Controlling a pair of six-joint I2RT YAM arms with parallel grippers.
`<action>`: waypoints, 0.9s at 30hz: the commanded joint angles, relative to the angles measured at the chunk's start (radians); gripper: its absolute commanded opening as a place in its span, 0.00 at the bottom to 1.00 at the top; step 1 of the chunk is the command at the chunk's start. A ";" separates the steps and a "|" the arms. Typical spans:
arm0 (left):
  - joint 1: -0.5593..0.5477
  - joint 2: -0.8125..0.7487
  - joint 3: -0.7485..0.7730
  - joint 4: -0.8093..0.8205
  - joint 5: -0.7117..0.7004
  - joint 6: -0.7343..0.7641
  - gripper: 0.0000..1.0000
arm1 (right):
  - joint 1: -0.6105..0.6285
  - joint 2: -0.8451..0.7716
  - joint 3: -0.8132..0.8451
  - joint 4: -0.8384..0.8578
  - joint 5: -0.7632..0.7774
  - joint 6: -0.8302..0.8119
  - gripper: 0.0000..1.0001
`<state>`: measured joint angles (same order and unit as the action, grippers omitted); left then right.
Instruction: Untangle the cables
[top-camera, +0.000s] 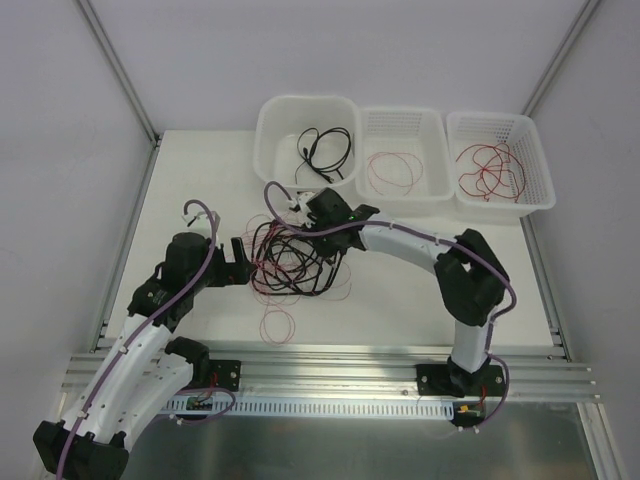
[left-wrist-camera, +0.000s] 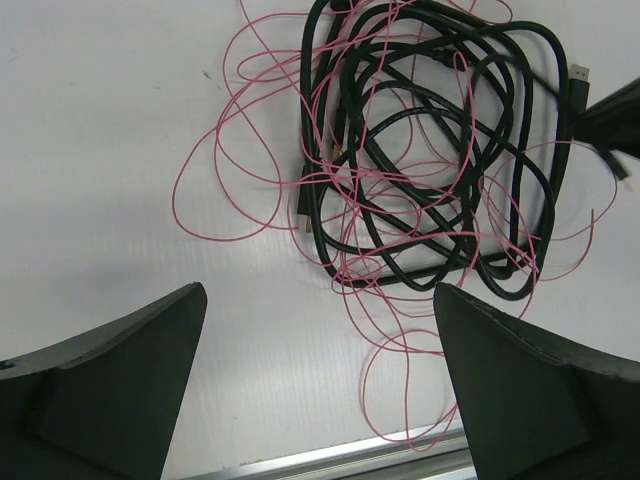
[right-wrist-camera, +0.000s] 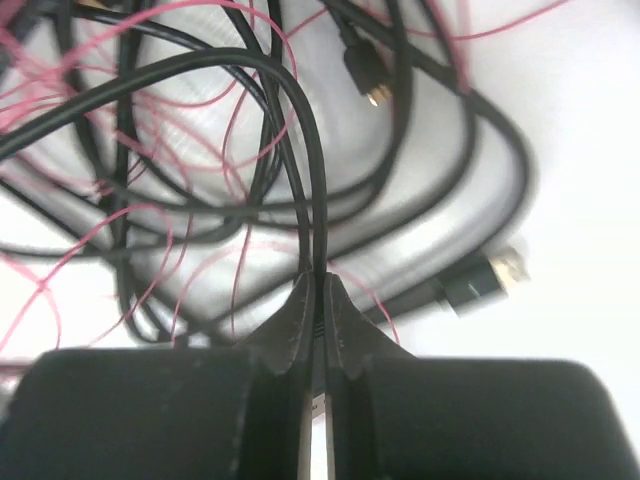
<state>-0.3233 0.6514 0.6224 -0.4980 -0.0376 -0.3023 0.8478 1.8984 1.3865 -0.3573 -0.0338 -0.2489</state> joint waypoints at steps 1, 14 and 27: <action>0.003 0.004 -0.004 0.015 0.007 -0.001 0.99 | 0.016 -0.264 0.051 -0.092 0.086 -0.067 0.01; 0.003 -0.080 -0.010 0.125 0.272 -0.003 0.99 | 0.031 -0.804 0.245 -0.178 0.242 -0.145 0.01; -0.213 0.036 0.120 0.447 0.510 0.049 0.99 | 0.031 -0.894 0.387 -0.178 0.241 -0.059 0.01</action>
<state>-0.4484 0.6228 0.6659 -0.1608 0.4603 -0.3084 0.8776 1.0069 1.7035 -0.5518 0.1986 -0.3431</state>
